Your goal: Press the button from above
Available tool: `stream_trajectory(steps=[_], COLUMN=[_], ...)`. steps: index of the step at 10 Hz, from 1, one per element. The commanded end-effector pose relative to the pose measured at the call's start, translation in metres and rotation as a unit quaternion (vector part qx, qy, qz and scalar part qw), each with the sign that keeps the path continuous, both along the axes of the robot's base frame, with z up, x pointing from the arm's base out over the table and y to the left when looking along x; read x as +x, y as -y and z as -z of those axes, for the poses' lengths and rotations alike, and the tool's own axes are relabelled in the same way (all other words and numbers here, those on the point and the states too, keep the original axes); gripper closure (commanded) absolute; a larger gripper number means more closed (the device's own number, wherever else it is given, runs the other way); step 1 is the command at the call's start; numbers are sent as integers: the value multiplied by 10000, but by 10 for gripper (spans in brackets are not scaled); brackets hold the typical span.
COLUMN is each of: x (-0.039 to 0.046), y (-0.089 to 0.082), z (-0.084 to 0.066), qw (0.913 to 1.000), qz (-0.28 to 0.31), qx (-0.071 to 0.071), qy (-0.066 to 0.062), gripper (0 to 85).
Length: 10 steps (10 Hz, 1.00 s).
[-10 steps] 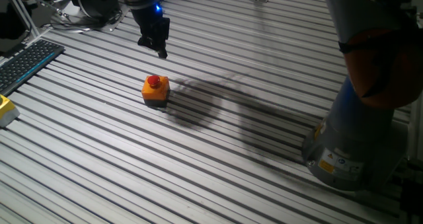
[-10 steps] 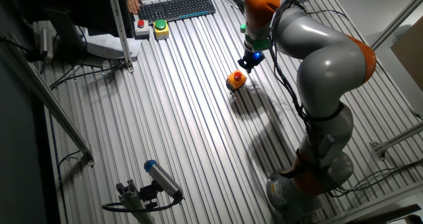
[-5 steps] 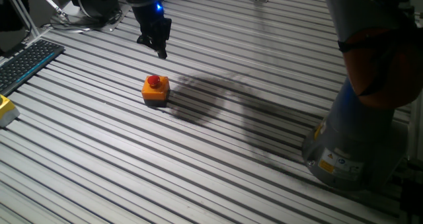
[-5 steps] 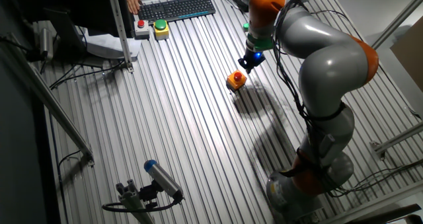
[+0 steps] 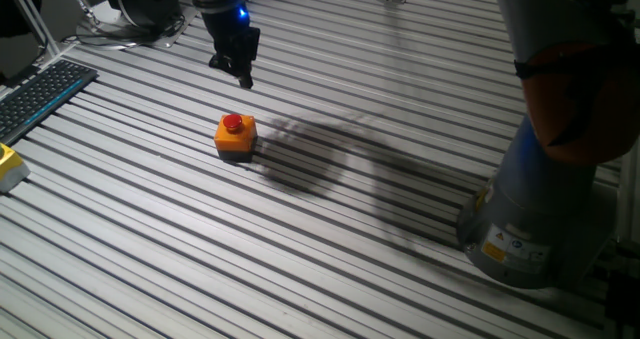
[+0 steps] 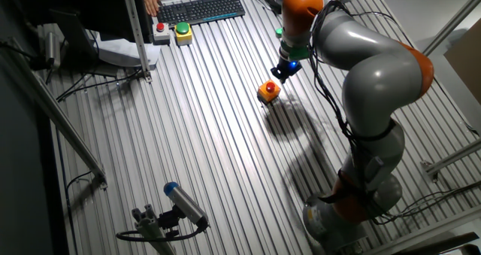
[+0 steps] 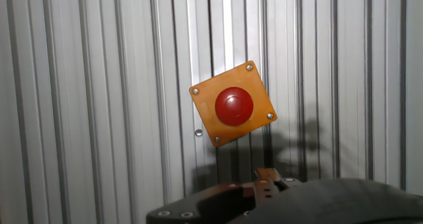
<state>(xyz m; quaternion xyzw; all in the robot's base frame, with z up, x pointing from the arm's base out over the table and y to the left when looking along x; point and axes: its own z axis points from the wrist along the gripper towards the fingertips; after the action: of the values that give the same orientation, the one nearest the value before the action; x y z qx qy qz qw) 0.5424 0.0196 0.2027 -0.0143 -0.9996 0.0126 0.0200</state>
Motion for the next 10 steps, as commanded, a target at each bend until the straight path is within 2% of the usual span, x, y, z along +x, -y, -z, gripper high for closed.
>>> stream_trajectory(steps=[1, 4, 10], x=[0, 0, 230], y=[-1, -1, -52], z=[4, 4, 329], qw=[10000, 9999, 9999], qz=[44, 60, 114], qx=[28, 42, 57], qy=[52, 75, 92], gripper=[850, 850, 850])
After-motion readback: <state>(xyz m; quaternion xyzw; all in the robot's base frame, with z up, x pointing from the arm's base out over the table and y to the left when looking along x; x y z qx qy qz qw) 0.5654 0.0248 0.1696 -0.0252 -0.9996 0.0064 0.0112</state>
